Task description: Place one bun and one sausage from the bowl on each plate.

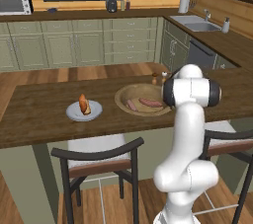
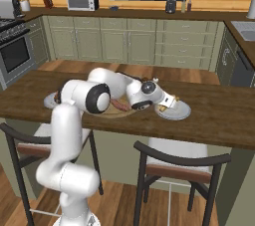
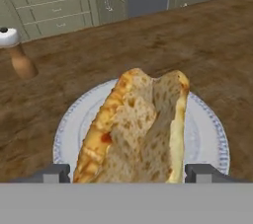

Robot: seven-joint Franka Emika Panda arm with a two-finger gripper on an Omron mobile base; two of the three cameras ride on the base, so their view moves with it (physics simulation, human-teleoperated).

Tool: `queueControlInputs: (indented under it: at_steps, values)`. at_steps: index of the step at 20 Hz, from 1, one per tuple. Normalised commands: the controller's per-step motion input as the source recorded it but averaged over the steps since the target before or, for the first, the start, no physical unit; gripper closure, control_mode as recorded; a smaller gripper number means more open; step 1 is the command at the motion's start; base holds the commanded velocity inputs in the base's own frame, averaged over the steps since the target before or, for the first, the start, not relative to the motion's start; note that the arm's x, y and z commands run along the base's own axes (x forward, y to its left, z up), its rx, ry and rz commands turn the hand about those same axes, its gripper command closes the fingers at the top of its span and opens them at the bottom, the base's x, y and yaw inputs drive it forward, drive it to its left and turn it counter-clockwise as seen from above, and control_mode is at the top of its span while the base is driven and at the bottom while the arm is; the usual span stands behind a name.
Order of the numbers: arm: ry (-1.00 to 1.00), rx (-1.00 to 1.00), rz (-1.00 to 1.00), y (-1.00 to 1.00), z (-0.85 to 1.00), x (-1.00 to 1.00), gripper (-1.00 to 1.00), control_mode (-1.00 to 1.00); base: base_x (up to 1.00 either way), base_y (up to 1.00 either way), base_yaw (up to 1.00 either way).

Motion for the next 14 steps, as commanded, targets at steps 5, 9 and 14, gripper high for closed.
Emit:
queueControlInputs:
  at_steps: [5, 9, 14]
  values:
    - [-0.1, 0.0, 0.0, -0.11, -0.22, 0.43, -1.0, -1.0, 0.0, 0.0, 0.0]
    - [0.0, 0.08, 0.0, -0.03, 0.46, 0.07, -1.0, -1.0, 0.0, 0.0, 0.0]
    - [-0.02, 0.03, 0.0, 0.05, 1.0, -0.1, -1.0, -1.0, 0.0, 0.0, 0.0]
